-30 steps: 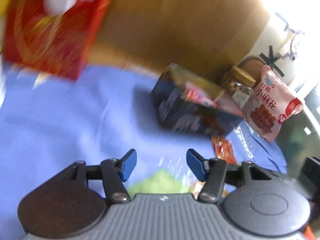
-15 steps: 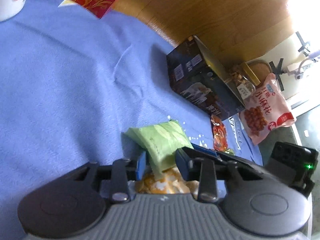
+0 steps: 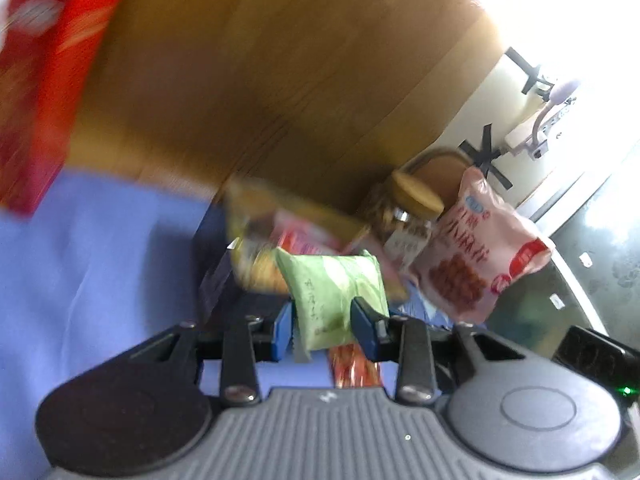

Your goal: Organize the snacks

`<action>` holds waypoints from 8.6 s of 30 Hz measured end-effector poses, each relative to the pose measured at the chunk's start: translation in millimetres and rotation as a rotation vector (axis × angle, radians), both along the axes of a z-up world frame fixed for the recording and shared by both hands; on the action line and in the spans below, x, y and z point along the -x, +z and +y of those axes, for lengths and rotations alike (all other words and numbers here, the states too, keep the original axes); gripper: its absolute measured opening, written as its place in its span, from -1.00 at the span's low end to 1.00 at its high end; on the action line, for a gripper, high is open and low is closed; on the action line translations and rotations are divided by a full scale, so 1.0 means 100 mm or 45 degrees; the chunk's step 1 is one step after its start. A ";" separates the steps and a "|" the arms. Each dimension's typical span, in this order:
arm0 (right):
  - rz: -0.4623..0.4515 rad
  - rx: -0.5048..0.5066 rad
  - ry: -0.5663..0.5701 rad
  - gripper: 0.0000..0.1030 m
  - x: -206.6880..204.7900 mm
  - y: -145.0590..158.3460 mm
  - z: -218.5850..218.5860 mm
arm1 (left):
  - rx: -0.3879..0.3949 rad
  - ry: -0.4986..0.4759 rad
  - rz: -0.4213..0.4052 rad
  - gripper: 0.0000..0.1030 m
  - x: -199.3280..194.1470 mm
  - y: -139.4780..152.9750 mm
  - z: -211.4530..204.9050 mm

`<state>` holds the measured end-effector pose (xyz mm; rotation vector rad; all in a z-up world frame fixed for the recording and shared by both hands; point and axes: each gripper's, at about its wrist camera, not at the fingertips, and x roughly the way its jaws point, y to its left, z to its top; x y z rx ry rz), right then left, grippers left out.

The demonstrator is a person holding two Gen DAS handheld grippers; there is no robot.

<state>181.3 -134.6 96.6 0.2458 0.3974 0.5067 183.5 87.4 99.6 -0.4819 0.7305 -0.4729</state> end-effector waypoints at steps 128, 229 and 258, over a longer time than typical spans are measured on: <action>0.251 -0.165 -0.109 -0.85 0.53 -0.69 -0.58 | 0.070 -0.090 0.213 -0.29 0.65 -0.66 -0.31; 0.341 0.014 -0.045 -0.48 0.46 -0.71 -0.58 | 0.255 0.011 0.398 -0.11 1.01 -1.04 -0.40; 0.383 -0.189 0.014 -0.95 0.69 -0.80 -0.42 | 0.270 0.022 0.317 -0.68 0.85 -0.94 -0.22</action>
